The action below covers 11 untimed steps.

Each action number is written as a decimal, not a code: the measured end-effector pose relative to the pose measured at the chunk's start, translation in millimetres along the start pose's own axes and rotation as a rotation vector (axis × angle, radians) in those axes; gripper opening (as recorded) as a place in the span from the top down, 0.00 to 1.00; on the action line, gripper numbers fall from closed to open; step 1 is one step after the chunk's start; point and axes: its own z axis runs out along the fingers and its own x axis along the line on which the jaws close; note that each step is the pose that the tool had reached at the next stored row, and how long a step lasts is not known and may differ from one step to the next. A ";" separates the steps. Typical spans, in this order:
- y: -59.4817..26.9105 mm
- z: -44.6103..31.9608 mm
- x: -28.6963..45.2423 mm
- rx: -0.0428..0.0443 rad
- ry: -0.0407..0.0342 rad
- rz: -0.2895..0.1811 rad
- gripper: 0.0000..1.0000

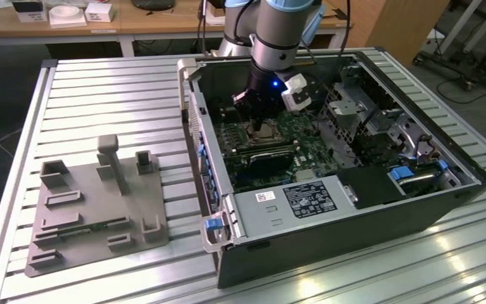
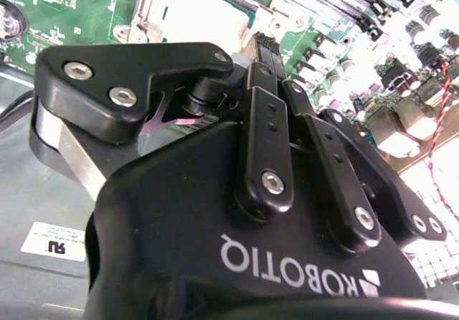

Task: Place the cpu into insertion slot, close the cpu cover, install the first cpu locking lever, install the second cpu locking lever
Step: 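Close the cpu cover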

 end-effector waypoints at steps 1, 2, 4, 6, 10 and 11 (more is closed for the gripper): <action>0.0 0.0 0.0 0.0000 0.0000 0.000 0.90; 0.0 0.0 0.0 0.0000 0.0000 -0.001 0.90; 0.2 0.5 0.0 -0.0010 0.0003 -0.003 0.90; 0.1 1.6 0.0 -0.0022 0.0018 -0.020 0.90; 0.4 4.7 0.1 -0.0039 0.0047 -0.053 0.90; 0.5 5.6 0.1 -0.0042 0.0047 -0.054 0.90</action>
